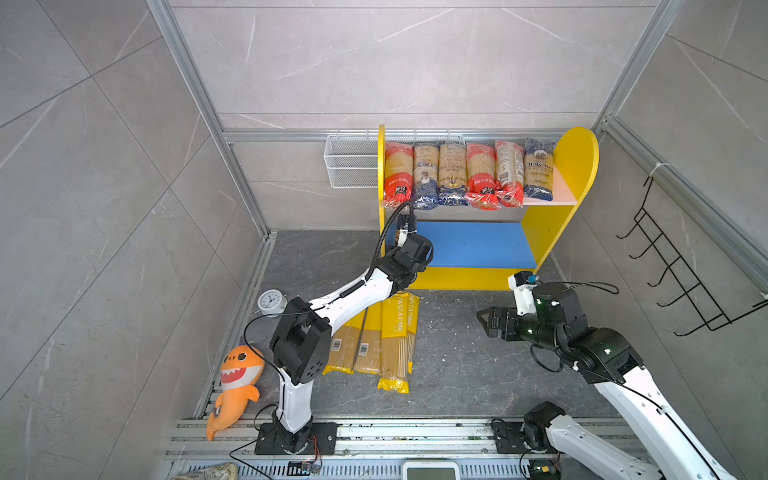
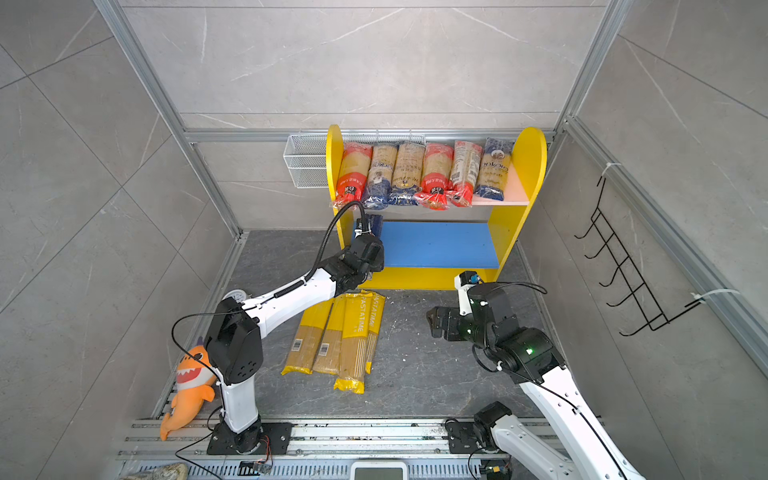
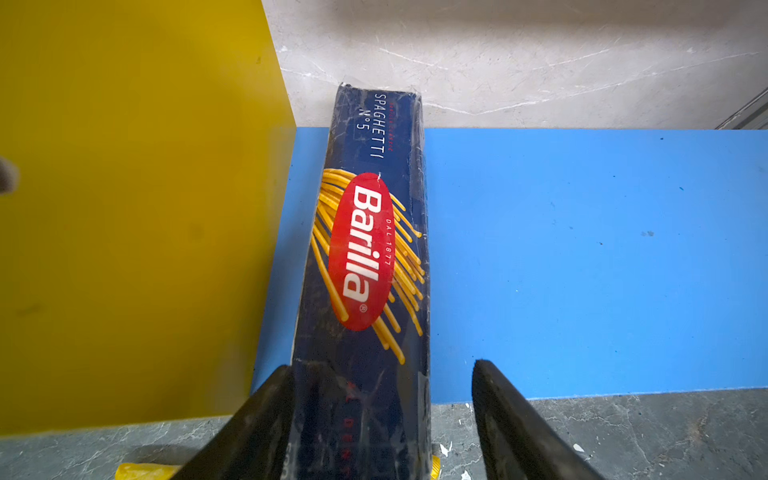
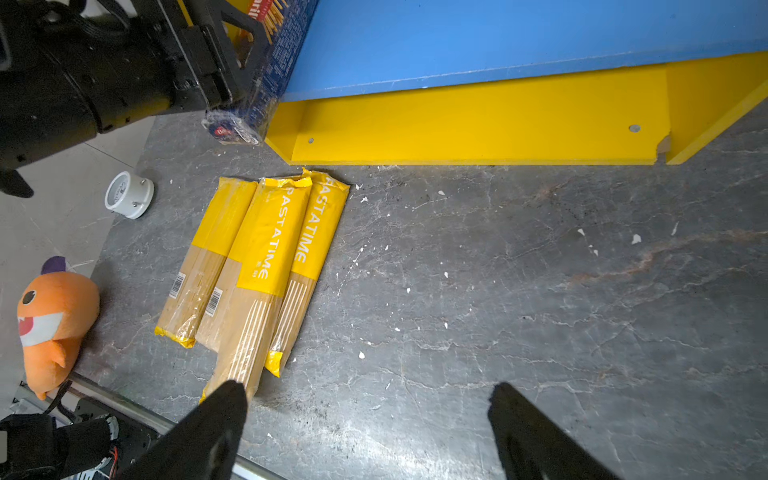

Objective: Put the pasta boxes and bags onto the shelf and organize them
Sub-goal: 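Lower the Barilla packet onto the blue shelf and release it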

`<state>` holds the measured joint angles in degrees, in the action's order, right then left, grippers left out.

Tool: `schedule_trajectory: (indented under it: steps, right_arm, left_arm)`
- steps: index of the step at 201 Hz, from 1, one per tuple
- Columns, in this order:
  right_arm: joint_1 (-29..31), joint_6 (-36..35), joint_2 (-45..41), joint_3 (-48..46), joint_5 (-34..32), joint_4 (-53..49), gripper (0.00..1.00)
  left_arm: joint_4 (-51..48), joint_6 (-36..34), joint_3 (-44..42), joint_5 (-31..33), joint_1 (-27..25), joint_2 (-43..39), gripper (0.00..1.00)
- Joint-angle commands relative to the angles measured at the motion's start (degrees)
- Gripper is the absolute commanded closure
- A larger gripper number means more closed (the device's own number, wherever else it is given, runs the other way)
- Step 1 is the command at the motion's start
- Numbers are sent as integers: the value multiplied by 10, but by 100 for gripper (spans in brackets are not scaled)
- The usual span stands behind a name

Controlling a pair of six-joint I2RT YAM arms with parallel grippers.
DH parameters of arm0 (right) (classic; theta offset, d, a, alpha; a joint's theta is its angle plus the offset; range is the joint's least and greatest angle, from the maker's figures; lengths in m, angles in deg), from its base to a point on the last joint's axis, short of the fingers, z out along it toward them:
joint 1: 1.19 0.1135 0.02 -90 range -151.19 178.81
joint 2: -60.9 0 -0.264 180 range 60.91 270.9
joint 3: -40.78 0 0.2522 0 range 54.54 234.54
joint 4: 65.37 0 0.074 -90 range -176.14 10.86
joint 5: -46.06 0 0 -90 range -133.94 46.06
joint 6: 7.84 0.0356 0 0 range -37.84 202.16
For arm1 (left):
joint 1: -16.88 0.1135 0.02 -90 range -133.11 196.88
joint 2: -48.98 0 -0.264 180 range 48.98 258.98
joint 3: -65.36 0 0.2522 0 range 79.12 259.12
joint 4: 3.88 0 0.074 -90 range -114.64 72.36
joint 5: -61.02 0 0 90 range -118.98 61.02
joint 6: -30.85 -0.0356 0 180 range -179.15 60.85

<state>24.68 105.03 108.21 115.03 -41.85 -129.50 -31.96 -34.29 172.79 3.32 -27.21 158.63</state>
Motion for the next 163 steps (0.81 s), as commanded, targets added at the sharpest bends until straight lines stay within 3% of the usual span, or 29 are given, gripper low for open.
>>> schedule_trajectory:
  steps: [1, 85, 128, 163]
  right_arm:
    - [3, 2, 5, 20, -9, -14, 5]
    - [3, 16, 14, 15, -8, -28, 5]
    - [3, 29, 19, 13, -15, -35, 5]
    - [3, 51, 20, 4, 6, -26, 5]
  left_arm:
    - [27, 1, -13, -15, 3, -42, 30]
    - [30, 7, -87, -67, -40, -94, 26]
    - [31, 7, -152, -55, -63, -167, 14]
    - [18, 13, -220, -69, -74, -245, 14]
